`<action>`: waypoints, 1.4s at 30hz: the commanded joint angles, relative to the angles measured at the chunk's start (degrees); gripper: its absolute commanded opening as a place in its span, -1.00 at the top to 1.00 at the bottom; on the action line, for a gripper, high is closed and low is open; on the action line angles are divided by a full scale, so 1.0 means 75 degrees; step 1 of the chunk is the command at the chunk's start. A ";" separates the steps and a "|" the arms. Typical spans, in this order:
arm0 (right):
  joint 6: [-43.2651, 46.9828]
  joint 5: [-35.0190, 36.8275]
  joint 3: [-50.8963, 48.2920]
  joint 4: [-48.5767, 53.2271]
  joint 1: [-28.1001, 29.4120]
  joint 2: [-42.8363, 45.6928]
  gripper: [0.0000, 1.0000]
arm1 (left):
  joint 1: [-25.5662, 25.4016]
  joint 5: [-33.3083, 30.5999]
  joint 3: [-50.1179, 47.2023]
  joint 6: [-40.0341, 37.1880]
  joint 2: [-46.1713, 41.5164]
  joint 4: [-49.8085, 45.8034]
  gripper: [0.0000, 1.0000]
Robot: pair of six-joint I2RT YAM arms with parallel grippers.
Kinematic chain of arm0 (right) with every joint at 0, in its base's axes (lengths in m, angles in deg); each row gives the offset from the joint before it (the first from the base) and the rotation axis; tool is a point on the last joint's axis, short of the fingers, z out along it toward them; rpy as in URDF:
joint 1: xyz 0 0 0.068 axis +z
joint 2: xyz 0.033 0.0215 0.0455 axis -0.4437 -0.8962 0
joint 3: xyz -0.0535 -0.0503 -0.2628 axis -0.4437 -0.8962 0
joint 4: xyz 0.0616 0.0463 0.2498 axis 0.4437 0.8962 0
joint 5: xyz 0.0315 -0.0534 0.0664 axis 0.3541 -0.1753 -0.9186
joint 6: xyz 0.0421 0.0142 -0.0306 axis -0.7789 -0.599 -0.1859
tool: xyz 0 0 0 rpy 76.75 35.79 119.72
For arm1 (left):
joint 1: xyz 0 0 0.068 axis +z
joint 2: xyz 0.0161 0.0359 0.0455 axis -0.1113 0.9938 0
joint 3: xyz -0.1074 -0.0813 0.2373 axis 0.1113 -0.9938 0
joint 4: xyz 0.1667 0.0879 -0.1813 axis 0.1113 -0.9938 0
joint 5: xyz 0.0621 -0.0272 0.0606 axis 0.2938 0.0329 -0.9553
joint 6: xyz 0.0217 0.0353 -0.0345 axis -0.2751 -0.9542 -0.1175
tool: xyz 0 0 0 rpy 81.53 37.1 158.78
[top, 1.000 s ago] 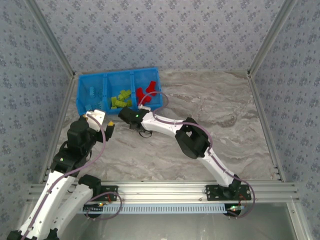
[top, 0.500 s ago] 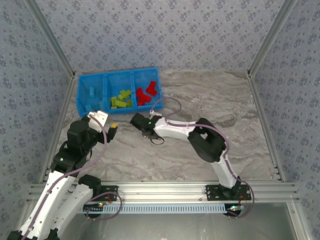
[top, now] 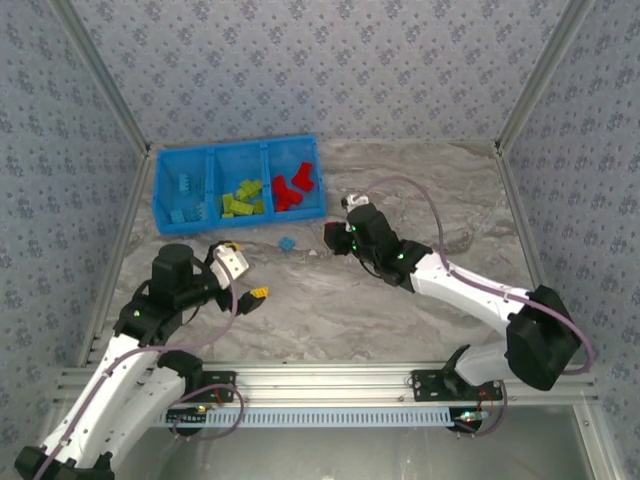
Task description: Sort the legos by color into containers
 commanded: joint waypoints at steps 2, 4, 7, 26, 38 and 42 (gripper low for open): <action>0.2117 -0.0187 0.1322 0.0000 -0.0100 -0.1132 0.50 | -0.0029 -0.0824 0.0112 -0.0029 0.0109 0.0129 -0.97; 0.2359 0.0155 0.2203 0.0303 -0.0277 -0.2005 0.48 | -0.0029 -0.1026 0.0112 0.0015 0.0166 0.0141 -0.97; 0.2372 0.0152 0.3793 0.1081 -0.0593 -0.3394 0.49 | -0.0027 -0.0911 0.0071 0.0076 0.0214 0.0217 -0.97; 0.2104 0.0451 0.5045 0.2747 -0.0669 -0.3129 -0.03 | -0.0053 -0.1262 0.0062 0.0523 0.0558 0.0463 -0.92; 0.2514 -0.1895 0.0682 0.3450 -0.0406 0.2477 -0.79 | -0.0155 -0.2551 0.2251 0.4902 0.2836 -0.0945 -0.75; 0.2153 -0.2282 -0.0088 0.3611 -0.0430 0.3747 -1.00 | -0.0547 -0.2464 0.2242 0.5336 0.3617 -0.0220 -0.71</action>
